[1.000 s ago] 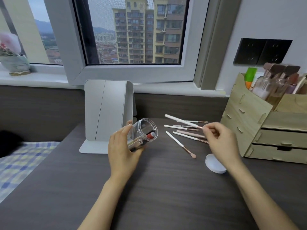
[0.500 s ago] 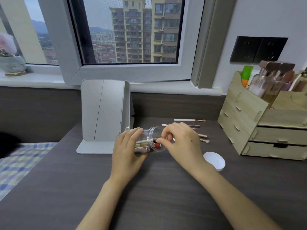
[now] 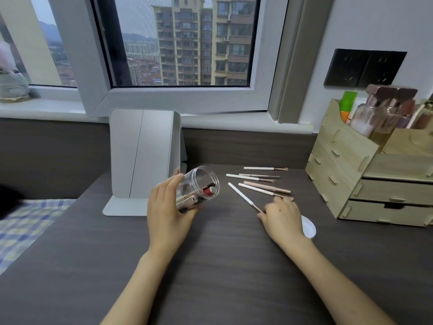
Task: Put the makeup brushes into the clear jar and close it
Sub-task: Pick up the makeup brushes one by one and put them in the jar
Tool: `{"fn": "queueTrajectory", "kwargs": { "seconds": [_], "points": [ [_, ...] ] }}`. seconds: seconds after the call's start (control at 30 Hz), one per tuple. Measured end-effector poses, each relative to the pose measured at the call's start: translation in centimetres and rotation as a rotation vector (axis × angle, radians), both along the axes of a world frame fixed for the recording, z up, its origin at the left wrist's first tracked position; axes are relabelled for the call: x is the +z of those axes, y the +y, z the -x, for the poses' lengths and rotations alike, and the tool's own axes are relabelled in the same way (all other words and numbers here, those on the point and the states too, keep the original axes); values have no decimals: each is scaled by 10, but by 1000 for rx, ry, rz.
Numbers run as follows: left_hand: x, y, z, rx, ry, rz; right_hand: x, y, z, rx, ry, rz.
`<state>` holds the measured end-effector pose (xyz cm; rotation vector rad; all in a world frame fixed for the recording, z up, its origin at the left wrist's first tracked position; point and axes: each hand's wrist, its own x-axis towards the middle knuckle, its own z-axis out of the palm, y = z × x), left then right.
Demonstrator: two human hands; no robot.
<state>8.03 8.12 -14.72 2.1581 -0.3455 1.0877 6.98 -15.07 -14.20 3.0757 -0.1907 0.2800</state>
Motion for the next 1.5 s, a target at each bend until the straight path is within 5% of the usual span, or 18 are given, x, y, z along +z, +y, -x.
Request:
{"fn": "queueTrajectory", "kwargs": {
  "seconds": [0.17,0.4,0.53,0.67,0.97,1.17,1.27,1.37,1.5],
  "points": [
    [0,0,0,1,3,-13,-3,4,-2,9,-118,-20],
    [2,1,1,14,-9,-1,49,-24,17,156,-597,-1271],
    [1,0,2,-19,0,-8,80,-11,43,352,-693,-1527],
    [2,-3,5,-67,-9,-45,87,23,56,499,-742,-1404],
    [1,-8,9,-110,12,-23,62,69,44,638,-398,-1203],
    [0,-6,8,-101,34,-25,54,74,27,642,-621,-616],
    [1,-6,7,-65,24,16,57,66,24,645,-622,-621],
    [3,-5,7,-39,9,70,52,38,8,475,-668,-747],
    [3,-4,4,-14,8,103,28,-24,-33,-19,-479,-328]
  ]
}}
